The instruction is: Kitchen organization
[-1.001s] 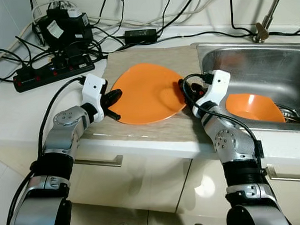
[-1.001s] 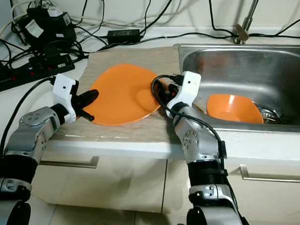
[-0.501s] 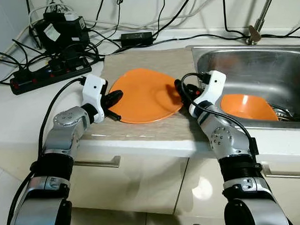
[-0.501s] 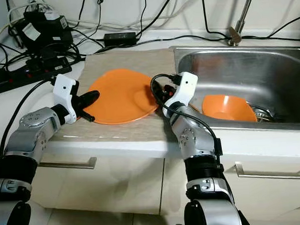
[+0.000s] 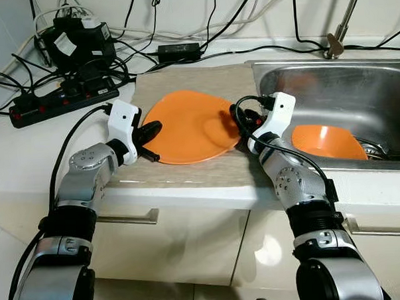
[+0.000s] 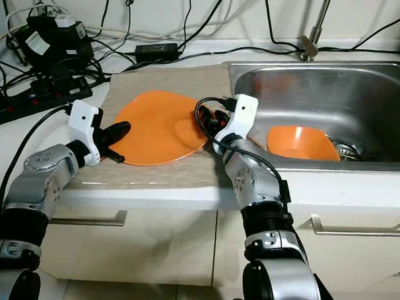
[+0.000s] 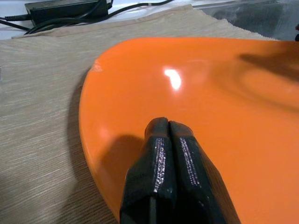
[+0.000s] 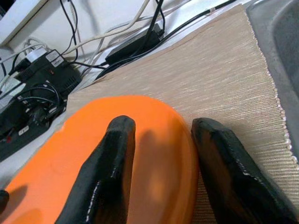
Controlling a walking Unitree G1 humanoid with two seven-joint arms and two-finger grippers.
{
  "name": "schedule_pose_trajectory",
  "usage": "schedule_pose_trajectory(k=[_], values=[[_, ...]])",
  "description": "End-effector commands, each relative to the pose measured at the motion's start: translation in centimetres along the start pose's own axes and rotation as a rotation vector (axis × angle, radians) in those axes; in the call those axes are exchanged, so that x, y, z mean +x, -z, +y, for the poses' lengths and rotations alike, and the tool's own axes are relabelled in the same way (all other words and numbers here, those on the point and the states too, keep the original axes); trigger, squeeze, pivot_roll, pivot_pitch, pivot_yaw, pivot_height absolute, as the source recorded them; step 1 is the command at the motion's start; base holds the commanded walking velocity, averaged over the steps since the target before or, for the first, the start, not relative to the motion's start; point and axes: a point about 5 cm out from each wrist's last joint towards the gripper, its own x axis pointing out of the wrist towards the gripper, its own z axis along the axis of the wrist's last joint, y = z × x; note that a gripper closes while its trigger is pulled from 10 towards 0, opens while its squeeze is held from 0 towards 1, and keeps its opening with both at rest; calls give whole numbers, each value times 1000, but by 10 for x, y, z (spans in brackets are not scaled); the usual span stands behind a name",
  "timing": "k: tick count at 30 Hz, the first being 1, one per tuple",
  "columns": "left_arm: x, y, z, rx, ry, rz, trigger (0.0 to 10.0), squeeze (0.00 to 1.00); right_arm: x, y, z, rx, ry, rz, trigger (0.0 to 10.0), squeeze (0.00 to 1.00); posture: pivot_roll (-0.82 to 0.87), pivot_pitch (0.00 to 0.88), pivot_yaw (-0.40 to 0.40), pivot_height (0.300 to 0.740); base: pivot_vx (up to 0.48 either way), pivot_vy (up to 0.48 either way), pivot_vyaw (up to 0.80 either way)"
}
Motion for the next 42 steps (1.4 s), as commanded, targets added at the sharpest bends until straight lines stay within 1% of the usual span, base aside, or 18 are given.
schedule_pose_trajectory(k=[1, 6, 11, 15, 19, 21, 23, 29, 32, 34, 39, 42], values=[[2, 1, -5, 3, 24, 12, 10000, 0, 2, 17, 7, 45, -23, 68, 0, 0, -35, 0, 27, 715, 0, 0, 0], [2, 1, -5, 2, 23, 12, 10000, 0, 2, 16, 6, 60, -23, 60, 0, 0, -36, 0, 29, 715, 0, 0, 0], [1, 1, -4, 5, 23, 15, 10000, 0, 3, 14, 6, 127, -21, 48, 0, 0, -33, 1, 30, 715, 0, 0, 0], [1, 1, -3, 5, 22, 17, 10000, 0, 3, 14, 6, 140, -20, 46, 0, 0, -32, 4, 31, 715, 0, 0, 0], [0, 0, -3, 7, 20, 17, 10000, 0, 3, 12, 8, 137, -25, 39, 0, 0, -31, 4, 31, 715, 0, 0, 0], [0, 0, -2, 7, 20, 18, 10000, 0, 3, 11, 9, 104, -31, 36, 0, 0, -32, 5, 31, 715, 0, 0, 0], [0, 0, -2, 7, 19, 19, 10000, 0, 3, 9, 12, 101, -50, 22, 0, 0, -31, 4, 31, 715, 0, 0, 0], [0, 1, -2, 7, 17, 20, 10000, 0, 2, 6, 15, 88, -56, 4, 0, 0, -32, 0, 29, 715, 0, 0, 0], [1, 1, -3, 6, 16, 18, 10000, 0, 2, 2, 18, 36, -64, -24, 0, 0, -33, 0, 28, 715, 0, 0, 0], [1, 1, -3, 6, 16, 18, 10000, 0, 1, 0, 19, 26, -66, -35, 0, 0, -33, 0, 27, 715, 0, 0, 0], [1, 1, -3, 8, 16, 19, 10000, 0, -3, -18, 27, -119, -78, -145, 0, 0, -34, 0, 27, 715, 0, 0, 0], [1, 1, -3, 8, 17, 18, 10000, 0, -4, -21, 25, -166, -48, -173, 0, 0, -34, 0, 27, 715, 0, 0, 0]])
